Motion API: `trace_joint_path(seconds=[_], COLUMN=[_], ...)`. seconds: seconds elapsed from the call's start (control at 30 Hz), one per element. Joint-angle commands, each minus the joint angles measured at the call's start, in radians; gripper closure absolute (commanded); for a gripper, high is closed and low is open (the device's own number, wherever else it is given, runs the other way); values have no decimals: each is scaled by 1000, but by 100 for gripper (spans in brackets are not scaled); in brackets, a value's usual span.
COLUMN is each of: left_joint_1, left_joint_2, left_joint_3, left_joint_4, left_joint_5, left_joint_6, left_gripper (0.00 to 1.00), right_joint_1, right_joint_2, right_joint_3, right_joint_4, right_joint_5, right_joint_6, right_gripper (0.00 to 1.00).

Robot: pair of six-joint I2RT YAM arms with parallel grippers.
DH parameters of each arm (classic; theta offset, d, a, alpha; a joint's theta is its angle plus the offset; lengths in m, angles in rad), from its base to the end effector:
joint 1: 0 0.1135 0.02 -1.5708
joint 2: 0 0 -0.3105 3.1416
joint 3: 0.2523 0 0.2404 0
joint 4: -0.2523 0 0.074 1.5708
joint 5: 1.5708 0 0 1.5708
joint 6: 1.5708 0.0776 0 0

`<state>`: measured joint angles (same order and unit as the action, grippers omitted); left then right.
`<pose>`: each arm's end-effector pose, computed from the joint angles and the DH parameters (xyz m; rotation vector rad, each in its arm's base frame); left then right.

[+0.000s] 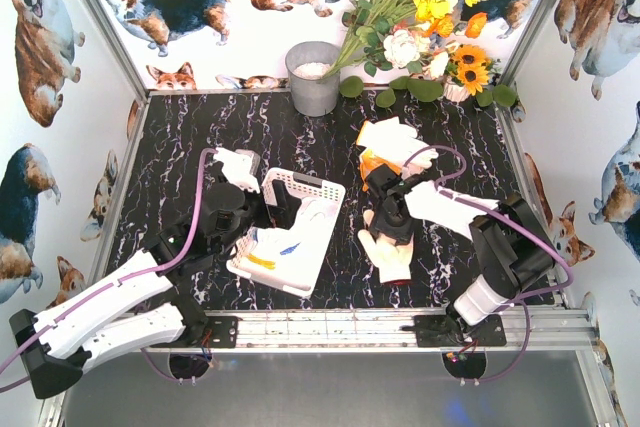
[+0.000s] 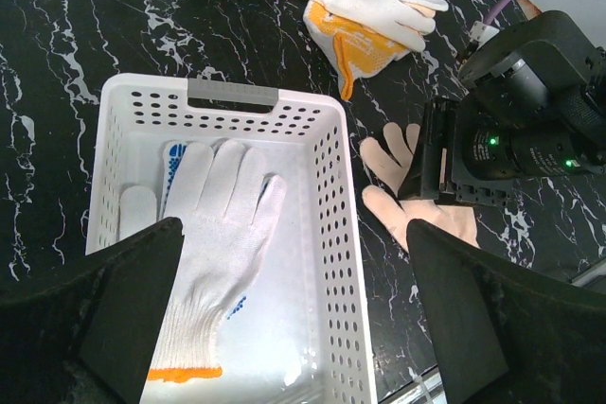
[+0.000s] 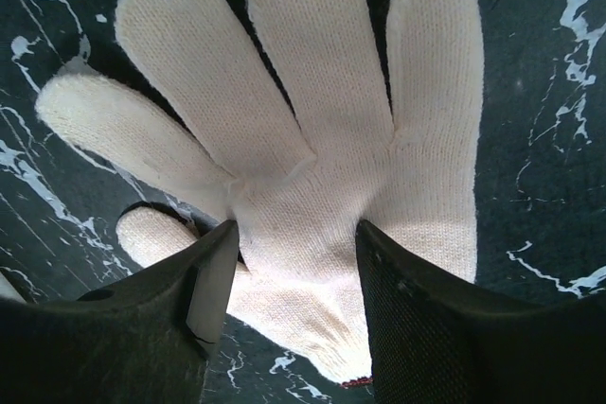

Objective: Put the gloves into the storage basket
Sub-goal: Adjust the glove at the center of the board.

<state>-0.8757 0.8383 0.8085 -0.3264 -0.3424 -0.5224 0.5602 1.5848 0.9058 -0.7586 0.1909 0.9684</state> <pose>0.1383 -0.1252 0.3461 0.1115 1.9504 -0.6107 0.2307 0.1273 0.1756 0.6087 2.8488 -0.0669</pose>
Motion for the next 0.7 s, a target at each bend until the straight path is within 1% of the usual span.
trace_joint_path(seconds=[0.0,0.17,0.23,0.33,0.37,0.4,0.5,0.67], left_joint_1=[-2,18,59,167,212,271,460,644], left_joint_2=[-7,5,22,50,62,74,105,153], left_joint_3=[-6,39,75,112,118,122,115,91], left_joint_4=[8,-47,-89,-127,-129,-126,-101,-20], left_joint_5=[-10,-21,-10,52,89,153,272,390], left_joint_6=[-2,25,52,109,129,148,205,301], left_gripper=[3,0,0,0,0,0,0,0], right_joint_1=[20,18,15,-17,-43,-75,-204,-354], right_joint_2=[-27,-137,-192,-255,-267,-273,-259,-191], right_joint_3=[50,188,237,254,251,245,228,189], right_joint_4=[31,-78,-103,-57,-37,-19,35,200], right_joint_5=[62,95,107,107,95,81,28,-15], right_joint_6=[75,-74,-148,-273,-306,-331,-384,-475], right_gripper=[45,37,32,30,31,32,37,47])
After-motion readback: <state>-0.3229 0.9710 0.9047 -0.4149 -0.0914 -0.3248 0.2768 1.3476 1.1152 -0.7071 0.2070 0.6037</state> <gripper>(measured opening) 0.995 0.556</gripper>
